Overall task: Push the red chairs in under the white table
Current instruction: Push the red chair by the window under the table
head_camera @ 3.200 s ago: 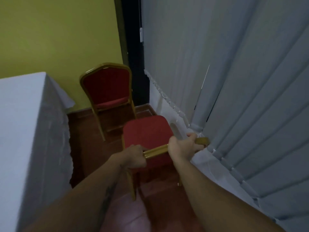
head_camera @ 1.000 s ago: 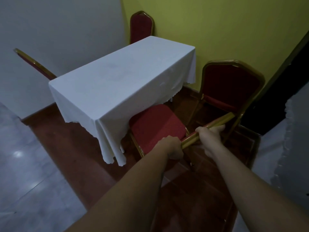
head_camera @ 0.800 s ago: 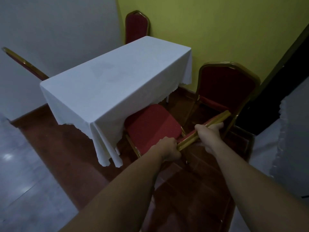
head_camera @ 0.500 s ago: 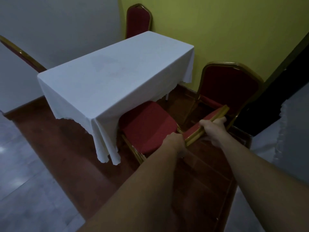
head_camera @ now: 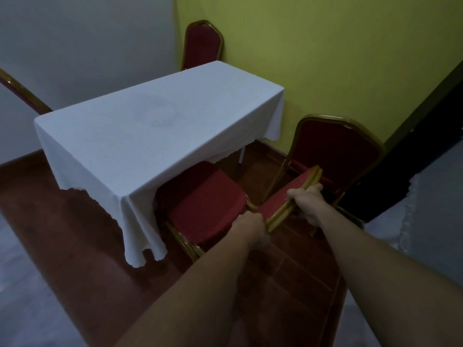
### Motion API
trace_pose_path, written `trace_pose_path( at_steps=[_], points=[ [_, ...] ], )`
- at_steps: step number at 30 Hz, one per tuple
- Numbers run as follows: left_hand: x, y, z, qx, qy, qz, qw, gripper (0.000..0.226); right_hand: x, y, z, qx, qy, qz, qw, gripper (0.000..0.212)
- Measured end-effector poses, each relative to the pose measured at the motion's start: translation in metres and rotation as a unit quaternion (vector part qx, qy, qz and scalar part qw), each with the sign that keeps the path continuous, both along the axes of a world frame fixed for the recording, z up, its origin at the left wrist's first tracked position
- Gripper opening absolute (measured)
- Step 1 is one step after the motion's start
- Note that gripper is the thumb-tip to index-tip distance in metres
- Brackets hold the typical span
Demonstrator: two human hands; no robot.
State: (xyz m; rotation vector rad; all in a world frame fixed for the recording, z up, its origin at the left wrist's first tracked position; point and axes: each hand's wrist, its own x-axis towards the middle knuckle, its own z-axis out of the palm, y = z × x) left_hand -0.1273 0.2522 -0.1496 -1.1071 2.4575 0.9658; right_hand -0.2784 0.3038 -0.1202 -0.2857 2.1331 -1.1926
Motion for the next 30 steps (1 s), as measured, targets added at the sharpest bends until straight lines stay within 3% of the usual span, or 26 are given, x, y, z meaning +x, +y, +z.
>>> trace_pose_path(
  at_steps=[15,20,23,26,30],
  points=[
    [-0.07,-0.043,0.014,0.038,-0.044,0.081,0.995,0.037,-0.083,-0.054,-0.01,-0.026,0.005,0.124,0.992,0.093],
    [-0.091,-0.037,0.035,0.037,-0.137,0.085,0.986,0.045,-0.116,-0.054,0.001,0.026,-0.046,0.261,0.964,0.106],
    [-0.115,-0.042,0.057,0.068,-0.177,0.078,0.979,0.052,-0.151,-0.042,0.015,0.08,0.036,0.336,0.938,0.1],
    [-0.154,-0.055,0.08,0.027,-0.114,0.076,0.99,0.052,-0.209,-0.031,0.024,0.08,0.115,0.319,0.937,0.08],
    [-0.229,-0.073,0.108,-0.041,-0.015,0.036,0.998,0.041,-0.292,-0.012,0.049,0.084,0.172,0.234,0.953,0.073]
  ],
)
